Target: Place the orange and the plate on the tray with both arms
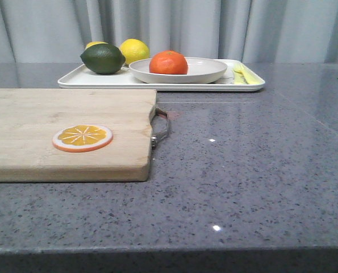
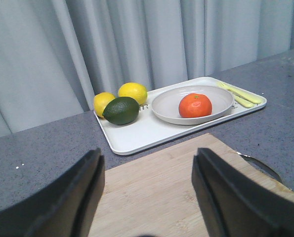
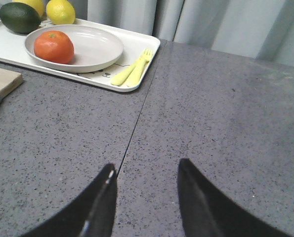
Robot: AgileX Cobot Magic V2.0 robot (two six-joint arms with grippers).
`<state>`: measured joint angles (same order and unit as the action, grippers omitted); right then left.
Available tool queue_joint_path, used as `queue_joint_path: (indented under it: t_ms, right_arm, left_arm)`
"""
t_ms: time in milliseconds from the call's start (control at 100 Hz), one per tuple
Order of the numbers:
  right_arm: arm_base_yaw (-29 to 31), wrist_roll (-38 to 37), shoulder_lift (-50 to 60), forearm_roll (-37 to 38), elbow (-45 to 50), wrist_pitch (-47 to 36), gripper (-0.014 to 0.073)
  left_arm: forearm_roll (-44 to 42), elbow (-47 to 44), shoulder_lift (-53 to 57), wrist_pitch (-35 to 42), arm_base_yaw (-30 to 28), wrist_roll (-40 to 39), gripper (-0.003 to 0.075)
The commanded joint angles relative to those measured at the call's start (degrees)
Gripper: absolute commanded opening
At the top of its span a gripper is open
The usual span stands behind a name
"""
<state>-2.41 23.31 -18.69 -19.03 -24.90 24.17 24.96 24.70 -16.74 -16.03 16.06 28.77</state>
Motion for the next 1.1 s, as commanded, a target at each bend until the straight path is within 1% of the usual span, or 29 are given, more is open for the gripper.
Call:
queue_joint_path:
  t_ms: [0,150,340,430,540,610,670,720,800,870,1090]
  right_arm:
    - [0.13,0.61,2.87,-0.12,-0.33,-5.75,0.0309]
    - [0.13,0.61,4.79,-0.12,-0.33,-3.96,0.0309]
    - [0.13,0.61,4.79,-0.12,-0.33,-4.36,0.0294]
    - [0.13,0.61,4.79,-0.12,-0.33,-4.65,0.0222]
    - [0.13,0.61,4.79,-0.12,-0.33,-4.92,0.0075]
    - [0.13,0.61,4.79,-0.12,-0.33,-5.05,-0.0026]
    - [0.13,0.61,4.79,-0.12,-0.33,-5.17,-0.0108]
    - [0.13,0.61,4.79,-0.18,-0.33,-5.3,-0.0096]
    - [0.13,0.61,4.79,-0.18,-0.33,-5.19,-0.0101]
    - [0.13,0.61,4.79,-0.18,-0.33,-4.73,-0.0101]
    - [0.13,0.61,4.79,-0.18,-0.33,-4.4,-0.0101]
  left_arm:
    - [1.17,-0.14,2.64,3.21,-0.1,-0.41,0.0386]
    - [1.17,-2.91,6.28,2.71,-0.1,-0.41,0.0386]
    - [1.17,-3.55,6.4,2.71,-0.1,-0.41,0.0386]
    - [1.17,-3.55,6.4,2.71,-0.1,-0.41,0.0386]
    - [1.17,-3.55,6.4,2.92,-0.1,-0.41,0.0373]
    - [1.17,-3.55,6.4,2.92,-0.1,-0.41,0.0323]
    - [1.17,-3.55,6.4,2.92,-0.1,-0.41,0.0253]
    - [1.17,-3.55,6.4,2.92,-0.1,-0.41,0.0187]
    - [1.17,-3.55,6.4,2.92,-0.1,-0.41,0.0067]
    - [1.17,-3.55,6.4,2.92,-0.1,-0.41,-0.0022]
    - [1.17,-3.55,6.4,2.7,-0.1,-0.41,-0.002]
